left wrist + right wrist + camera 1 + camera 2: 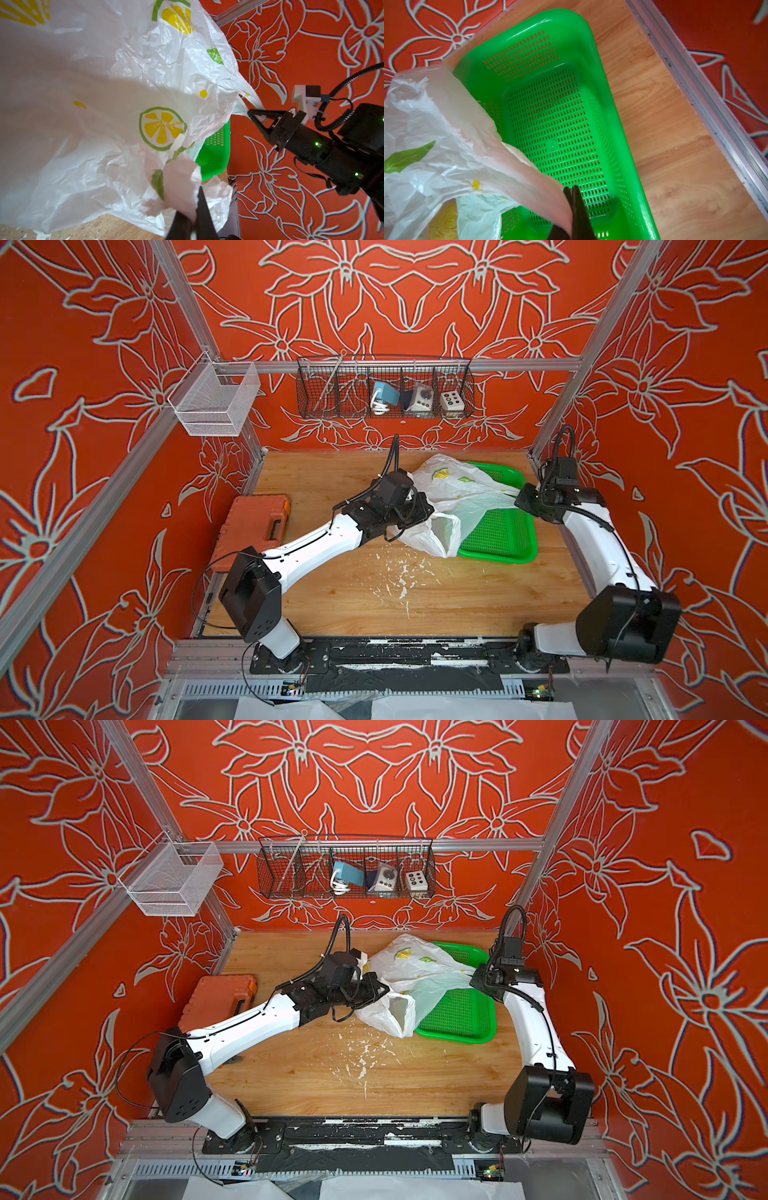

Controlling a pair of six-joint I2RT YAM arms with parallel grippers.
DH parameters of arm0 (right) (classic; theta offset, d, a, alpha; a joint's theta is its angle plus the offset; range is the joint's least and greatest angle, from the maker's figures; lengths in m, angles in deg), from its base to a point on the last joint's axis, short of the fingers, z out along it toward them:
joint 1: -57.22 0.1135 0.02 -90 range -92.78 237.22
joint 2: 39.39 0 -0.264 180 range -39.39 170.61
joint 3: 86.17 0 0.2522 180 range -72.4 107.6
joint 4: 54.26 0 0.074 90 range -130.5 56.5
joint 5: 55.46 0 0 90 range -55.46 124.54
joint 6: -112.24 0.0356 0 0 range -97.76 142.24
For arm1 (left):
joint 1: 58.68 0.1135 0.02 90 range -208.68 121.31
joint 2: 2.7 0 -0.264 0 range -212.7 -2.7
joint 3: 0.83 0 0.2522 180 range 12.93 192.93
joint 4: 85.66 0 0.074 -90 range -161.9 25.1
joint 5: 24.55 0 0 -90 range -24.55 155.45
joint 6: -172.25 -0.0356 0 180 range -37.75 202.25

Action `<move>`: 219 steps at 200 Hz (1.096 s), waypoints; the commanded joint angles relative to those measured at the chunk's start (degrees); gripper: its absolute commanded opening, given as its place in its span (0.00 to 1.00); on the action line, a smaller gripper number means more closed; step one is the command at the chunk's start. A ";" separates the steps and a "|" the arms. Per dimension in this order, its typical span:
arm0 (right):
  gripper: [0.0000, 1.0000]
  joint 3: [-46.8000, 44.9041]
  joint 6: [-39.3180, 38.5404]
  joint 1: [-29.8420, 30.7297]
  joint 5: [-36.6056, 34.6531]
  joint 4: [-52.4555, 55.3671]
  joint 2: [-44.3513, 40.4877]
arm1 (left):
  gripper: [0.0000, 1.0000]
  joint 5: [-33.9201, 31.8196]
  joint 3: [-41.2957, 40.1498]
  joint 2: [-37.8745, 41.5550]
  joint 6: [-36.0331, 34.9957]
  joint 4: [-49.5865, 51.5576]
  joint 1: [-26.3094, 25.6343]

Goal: Place the pears into plastic bags & tie knots
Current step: Place the plastic bag at the center of the board.

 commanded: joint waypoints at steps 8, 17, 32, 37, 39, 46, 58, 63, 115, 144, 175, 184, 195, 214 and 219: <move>0.00 4.60 2.64 -0.02 1.79 1.68 -2.55 | 0.00 2.87 1.66 3.23 -4.03 -2.24 1.79; 0.00 5.71 2.65 0.09 6.62 0.55 -2.51 | 0.00 3.47 1.19 4.27 -4.28 -2.65 2.88; 0.00 8.90 3.12 1.47 12.73 1.22 -1.50 | 0.00 4.43 0.16 6.32 -4.38 -3.94 4.79; 0.00 10.28 2.82 2.47 13.99 2.03 -1.07 | 0.00 5.10 -0.24 6.98 -4.38 -4.75 5.53; 0.00 10.77 2.66 2.91 14.35 2.44 -0.90 | 0.00 5.42 -0.43 7.22 -4.38 -5.18 5.80; 0.00 12.62 2.12 4.92 15.15 3.67 -0.53 | 0.00 6.64 -0.96 7.94 -4.32 -6.31 6.98; 0.00 14.88 1.71 8.93 15.16 5.30 -0.37 | 0.00 9.12 -1.49 8.79 -4.21 -8.35 9.05; 0.00 15.59 1.63 10.81 14.91 6.08 -0.36 | 0.00 10.26 -1.72 9.19 -4.12 -9.15 9.85; 0.60 17.79 1.75 19.82 11.83 12.18 -3.37 | 0.00 23.08 -3.91 10.06 -3.07 -17.96 15.88; 0.71 24.74 0.09 19.76 8.50 16.45 -7.22 | 0.00 24.62 -4.51 10.38 -3.33 -17.99 16.64; 0.69 29.65 -1.46 20.71 17.18 15.72 -8.33 | 0.00 25.64 -5.24 10.56 -2.98 -18.60 17.04; 0.69 30.33 -1.83 21.19 21.37 14.88 -7.33 | 0.00 25.66 -5.24 10.68 -3.02 -18.45 17.16; 0.70 30.21 -2.23 22.52 25.43 13.23 -6.03 | 0.00 25.73 -5.23 10.83 -3.07 -18.42 17.28; 0.71 28.91 -3.07 24.90 30.80 9.70 -3.73 | 0.00 25.83 -5.15 10.92 -3.33 -17.99 17.35; 0.72 28.48 -3.42 25.50 31.34 9.16 -3.11 | 0.00 25.83 -5.15 10.92 -3.41 -17.83 17.35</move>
